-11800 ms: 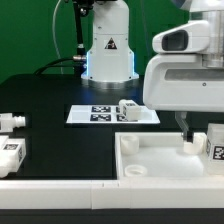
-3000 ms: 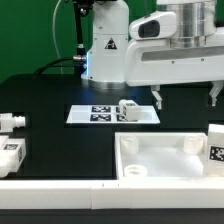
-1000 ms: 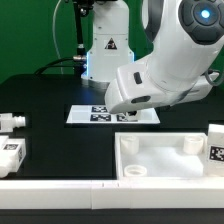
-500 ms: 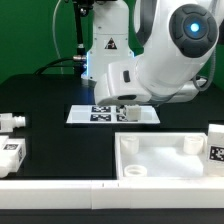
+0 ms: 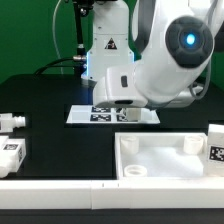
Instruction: Assemble square table
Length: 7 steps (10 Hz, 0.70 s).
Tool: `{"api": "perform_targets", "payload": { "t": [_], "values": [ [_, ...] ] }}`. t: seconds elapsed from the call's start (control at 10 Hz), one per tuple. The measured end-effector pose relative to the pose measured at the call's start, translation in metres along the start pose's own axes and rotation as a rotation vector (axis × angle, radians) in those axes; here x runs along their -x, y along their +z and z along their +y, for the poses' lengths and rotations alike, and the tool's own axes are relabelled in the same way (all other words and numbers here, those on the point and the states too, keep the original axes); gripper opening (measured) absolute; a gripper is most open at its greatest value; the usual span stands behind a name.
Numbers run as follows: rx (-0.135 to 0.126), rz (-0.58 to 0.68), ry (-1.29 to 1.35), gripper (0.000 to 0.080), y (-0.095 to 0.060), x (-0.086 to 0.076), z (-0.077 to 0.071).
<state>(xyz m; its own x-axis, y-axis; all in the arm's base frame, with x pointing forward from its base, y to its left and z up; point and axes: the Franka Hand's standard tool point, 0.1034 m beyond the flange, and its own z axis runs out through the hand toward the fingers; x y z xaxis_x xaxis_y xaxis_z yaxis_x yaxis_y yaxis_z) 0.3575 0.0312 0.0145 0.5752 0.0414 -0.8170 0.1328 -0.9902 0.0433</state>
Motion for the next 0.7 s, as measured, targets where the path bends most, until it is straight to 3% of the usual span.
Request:
{"api": "perform_targets", "payload": {
  "t": [0.2, 0.4, 0.5, 0.6, 0.7],
  "values": [
    [0.004, -0.042, 0.029, 0.0648, 0.0208, 0.0083, -0.0036],
    [0.002, -0.044, 0.029, 0.0648, 0.0218, 0.0087, -0.004],
    [0.001, -0.044, 0.029, 0.0598, 0.0218, 0.0087, -0.0036],
    [0.001, -0.044, 0.029, 0.0598, 0.0218, 0.0087, -0.0035],
    [0.001, -0.044, 0.03, 0.0408, 0.0218, 0.0087, -0.0034]
  ]
}}
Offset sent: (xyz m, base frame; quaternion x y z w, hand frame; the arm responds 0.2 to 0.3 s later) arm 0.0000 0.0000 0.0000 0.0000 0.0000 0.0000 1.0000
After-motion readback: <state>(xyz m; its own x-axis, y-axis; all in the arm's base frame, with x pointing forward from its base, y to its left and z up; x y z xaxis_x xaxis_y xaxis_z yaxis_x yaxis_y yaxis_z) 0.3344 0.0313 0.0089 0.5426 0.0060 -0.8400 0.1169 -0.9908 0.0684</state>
